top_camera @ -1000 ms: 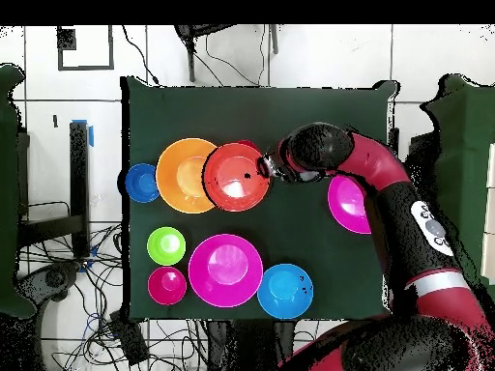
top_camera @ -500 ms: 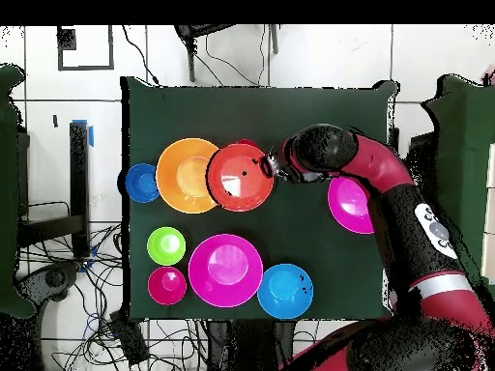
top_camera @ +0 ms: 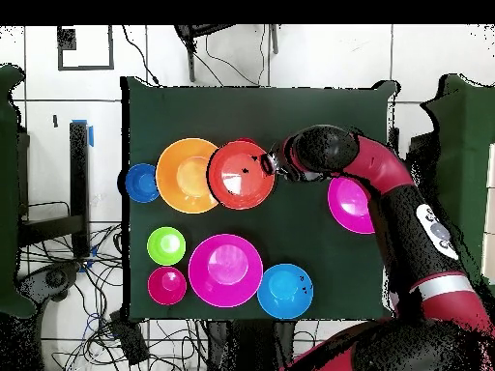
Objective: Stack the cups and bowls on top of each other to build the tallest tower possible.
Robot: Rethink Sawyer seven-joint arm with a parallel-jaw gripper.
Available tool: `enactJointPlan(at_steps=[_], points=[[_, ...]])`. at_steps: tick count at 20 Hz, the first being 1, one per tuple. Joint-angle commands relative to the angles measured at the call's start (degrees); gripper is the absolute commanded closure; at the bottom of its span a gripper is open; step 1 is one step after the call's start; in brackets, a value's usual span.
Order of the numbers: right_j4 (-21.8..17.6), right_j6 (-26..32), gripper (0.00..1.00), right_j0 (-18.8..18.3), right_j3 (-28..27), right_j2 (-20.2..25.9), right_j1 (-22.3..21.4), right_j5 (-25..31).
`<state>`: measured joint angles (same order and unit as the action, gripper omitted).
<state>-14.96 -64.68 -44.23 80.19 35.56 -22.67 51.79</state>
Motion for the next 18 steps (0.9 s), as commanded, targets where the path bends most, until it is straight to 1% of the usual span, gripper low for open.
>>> enactJointPlan(at_steps=[1,8,15,18], points=[[-3.32,4.04,1.00,-0.28,1.98,2.07,3.56,-6.18],[-2.95,4.16,1.00,-0.44,2.21,2.44,3.85,-5.22],[-2.77,4.38,1.00,0.48,0.94,1.44,3.48,-0.80],[-2.49,3.86,1.00,0.95,0.85,1.36,2.83,0.11]])
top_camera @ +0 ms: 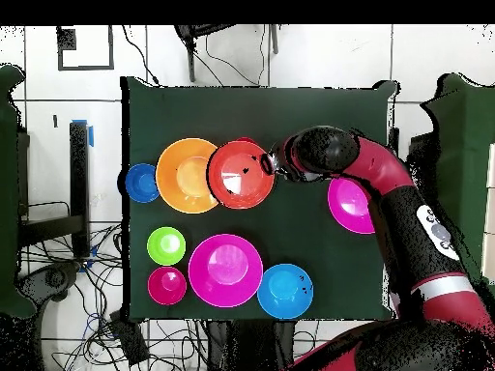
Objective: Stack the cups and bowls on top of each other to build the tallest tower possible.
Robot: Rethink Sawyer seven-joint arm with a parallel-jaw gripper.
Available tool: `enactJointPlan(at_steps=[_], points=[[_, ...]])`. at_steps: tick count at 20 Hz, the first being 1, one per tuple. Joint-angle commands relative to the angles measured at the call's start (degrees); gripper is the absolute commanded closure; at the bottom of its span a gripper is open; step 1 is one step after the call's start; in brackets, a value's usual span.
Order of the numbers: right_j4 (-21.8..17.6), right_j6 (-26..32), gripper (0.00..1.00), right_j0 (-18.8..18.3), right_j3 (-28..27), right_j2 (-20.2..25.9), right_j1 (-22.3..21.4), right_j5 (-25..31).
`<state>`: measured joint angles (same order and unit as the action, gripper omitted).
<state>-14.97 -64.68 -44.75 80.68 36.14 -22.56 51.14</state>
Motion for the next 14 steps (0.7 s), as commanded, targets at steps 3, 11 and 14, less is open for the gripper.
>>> enactJointPlan(at_steps=[3,11,14], points=[[-2.19,3.64,1.00,1.39,0.77,1.00,2.23,0.83],[-1.39,2.72,1.00,1.11,1.47,1.74,1.28,-0.30],[-1.25,2.52,1.00,0.93,1.89,1.86,1.00,-0.56]])
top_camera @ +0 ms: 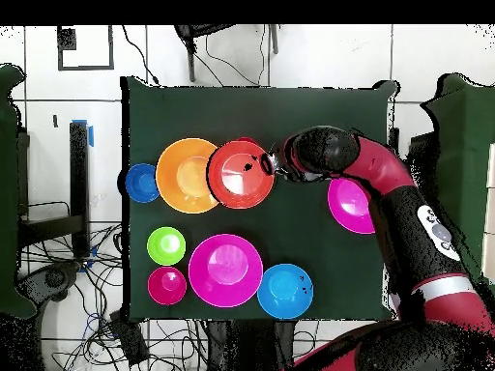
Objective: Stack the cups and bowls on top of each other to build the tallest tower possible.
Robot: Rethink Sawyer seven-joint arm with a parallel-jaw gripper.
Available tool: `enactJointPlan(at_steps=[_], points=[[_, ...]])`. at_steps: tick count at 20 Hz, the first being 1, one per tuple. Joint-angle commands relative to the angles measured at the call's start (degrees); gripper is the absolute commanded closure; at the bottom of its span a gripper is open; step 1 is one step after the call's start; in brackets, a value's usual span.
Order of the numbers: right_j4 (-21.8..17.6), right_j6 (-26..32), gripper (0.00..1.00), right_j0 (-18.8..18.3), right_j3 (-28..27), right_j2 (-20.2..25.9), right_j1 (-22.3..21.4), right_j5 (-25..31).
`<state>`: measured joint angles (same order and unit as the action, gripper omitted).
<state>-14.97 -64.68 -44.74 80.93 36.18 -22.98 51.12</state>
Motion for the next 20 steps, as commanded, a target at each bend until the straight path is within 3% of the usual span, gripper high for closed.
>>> enactJointPlan(at_steps=[1,11,20], points=[[-1.25,2.47,1.00,0.95,1.61,1.83,1.34,-0.62],[-1.58,2.97,1.00,0.99,0.36,1.91,2.90,-1.85],[-0.06,0.77,1.00,1.61,1.45,2.73,1.49,-1.76]])
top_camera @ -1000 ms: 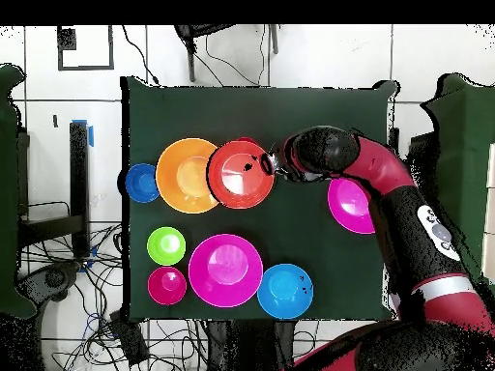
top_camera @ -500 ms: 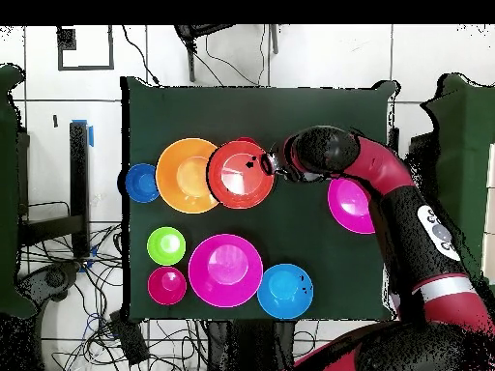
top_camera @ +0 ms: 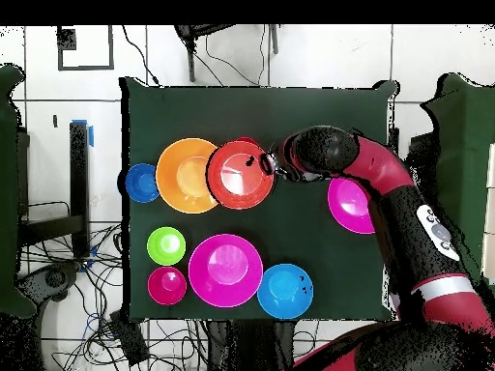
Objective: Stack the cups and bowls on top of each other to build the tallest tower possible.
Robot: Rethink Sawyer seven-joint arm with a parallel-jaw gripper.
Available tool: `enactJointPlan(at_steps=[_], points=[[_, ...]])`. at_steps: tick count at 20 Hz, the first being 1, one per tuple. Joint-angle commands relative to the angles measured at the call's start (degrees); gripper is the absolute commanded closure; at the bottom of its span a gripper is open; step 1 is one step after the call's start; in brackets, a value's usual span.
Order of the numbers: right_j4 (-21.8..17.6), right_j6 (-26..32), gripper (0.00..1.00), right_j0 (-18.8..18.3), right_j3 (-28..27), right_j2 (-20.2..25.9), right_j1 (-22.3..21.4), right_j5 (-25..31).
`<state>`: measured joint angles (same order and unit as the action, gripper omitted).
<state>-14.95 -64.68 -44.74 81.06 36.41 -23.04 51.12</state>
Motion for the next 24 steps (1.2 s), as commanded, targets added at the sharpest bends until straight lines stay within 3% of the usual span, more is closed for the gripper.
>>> enactJointPlan(at_steps=[1,24], points=[[0.09,0.48,1.00,1.73,1.41,2.55,1.39,-1.61],[-0.32,-0.22,1.00,1.13,2.40,3.33,1.65,-4.82]])
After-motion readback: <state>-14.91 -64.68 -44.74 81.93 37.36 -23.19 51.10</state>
